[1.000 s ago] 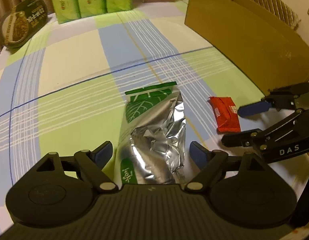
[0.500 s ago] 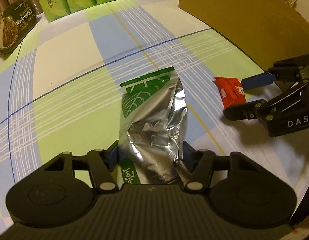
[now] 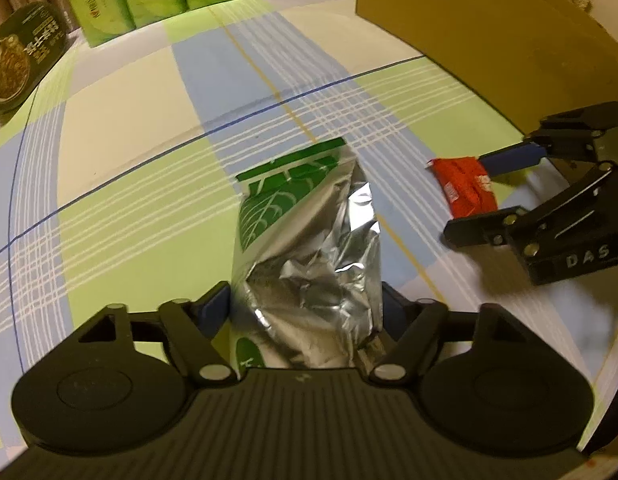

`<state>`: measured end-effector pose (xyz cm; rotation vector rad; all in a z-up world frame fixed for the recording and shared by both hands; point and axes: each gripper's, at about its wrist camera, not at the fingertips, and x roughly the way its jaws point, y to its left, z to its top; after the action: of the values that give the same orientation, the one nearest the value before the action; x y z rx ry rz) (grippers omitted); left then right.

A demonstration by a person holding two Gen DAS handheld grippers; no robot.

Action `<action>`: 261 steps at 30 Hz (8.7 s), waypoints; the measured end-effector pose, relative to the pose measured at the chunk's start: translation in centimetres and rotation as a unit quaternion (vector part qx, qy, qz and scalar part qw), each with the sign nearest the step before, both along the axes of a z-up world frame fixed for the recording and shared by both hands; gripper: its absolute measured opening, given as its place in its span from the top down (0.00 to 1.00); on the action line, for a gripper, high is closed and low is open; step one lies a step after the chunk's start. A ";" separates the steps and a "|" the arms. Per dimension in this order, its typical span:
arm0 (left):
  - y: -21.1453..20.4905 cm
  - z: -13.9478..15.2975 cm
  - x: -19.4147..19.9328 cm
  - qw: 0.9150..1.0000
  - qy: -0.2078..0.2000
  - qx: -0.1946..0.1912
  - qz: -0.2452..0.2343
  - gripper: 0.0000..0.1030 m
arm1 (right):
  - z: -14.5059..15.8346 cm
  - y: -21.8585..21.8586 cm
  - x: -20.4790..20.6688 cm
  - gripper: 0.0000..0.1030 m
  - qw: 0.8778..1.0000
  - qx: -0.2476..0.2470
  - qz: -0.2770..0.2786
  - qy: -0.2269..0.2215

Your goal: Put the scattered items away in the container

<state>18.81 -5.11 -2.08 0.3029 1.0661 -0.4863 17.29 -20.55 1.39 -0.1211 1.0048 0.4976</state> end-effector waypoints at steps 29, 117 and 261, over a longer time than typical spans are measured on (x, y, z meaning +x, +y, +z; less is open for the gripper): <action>0.1 -0.3 0.2 1.000 -0.006 -0.002 0.006 0.21 | -0.2 1.1 -0.1 0.43 0.999 -0.020 0.007 -0.040; -5.4 10.7 -9.3 0.995 -0.062 -0.050 0.052 0.57 | 8.9 -5.7 -9.2 0.73 0.984 0.090 -0.083 -0.131; -20.6 17.9 -11.3 0.968 -0.127 -0.145 0.158 0.02 | 20.7 -24.0 -12.7 0.02 0.965 0.041 -0.185 -0.183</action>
<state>7.54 -25.71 15.84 -0.0652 0.7611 -0.3012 4.56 -44.58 22.07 0.0499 0.6217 0.1634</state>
